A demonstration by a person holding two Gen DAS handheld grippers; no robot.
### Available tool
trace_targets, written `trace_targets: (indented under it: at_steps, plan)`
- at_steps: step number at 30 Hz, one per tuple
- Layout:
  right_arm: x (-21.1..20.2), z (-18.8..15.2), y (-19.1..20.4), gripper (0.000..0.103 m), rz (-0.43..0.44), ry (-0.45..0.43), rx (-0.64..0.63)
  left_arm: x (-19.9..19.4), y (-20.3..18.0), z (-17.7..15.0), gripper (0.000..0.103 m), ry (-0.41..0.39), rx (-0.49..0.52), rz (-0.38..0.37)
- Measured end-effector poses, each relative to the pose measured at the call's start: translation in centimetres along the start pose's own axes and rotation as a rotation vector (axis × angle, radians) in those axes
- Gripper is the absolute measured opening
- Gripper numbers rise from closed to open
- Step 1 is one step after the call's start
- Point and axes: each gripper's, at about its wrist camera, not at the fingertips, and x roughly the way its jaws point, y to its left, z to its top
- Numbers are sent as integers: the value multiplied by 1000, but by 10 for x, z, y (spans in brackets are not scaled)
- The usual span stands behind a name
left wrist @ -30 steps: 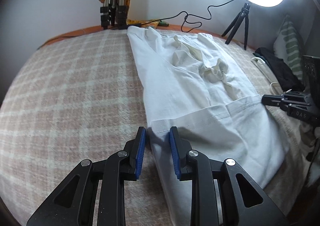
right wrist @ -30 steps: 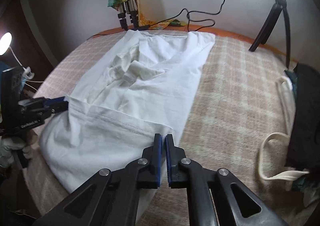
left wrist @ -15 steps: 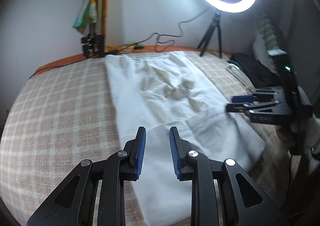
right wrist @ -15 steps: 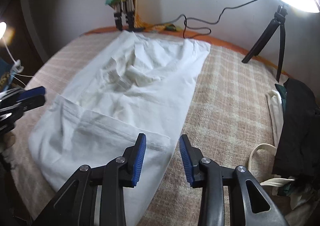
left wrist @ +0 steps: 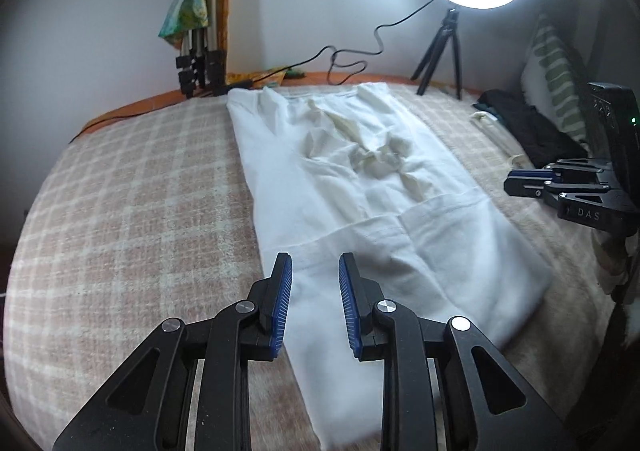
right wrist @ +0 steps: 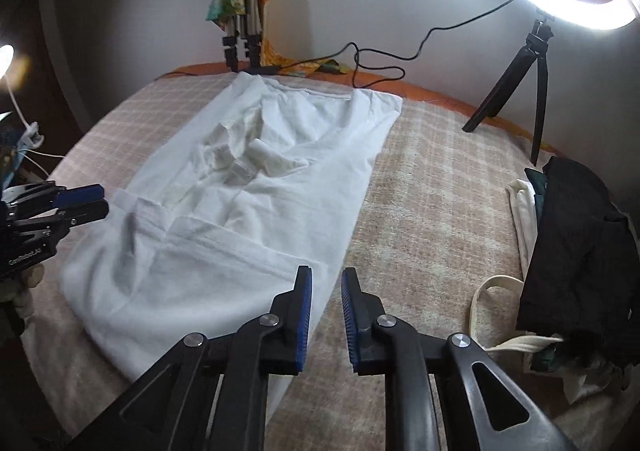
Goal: Fold small clothes
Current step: 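Open the right tool and release the folded hem onto the shirt, then grip the collar edge with the left tool and lift it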
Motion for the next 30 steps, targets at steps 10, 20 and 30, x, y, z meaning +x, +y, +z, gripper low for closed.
trace_targets:
  at_steps: [10,20,30]
  plan:
    - [-17,-50,56,21,121,25,-188,9,-42,-30,26,104,115,-72]
    - [-30,-56,26,28,211,62,-146,-9,9,-13,26,100,-7,-96]
    - [4,35,-47,38,214,-65,96,25,88,65,44,-16,-265,-179]
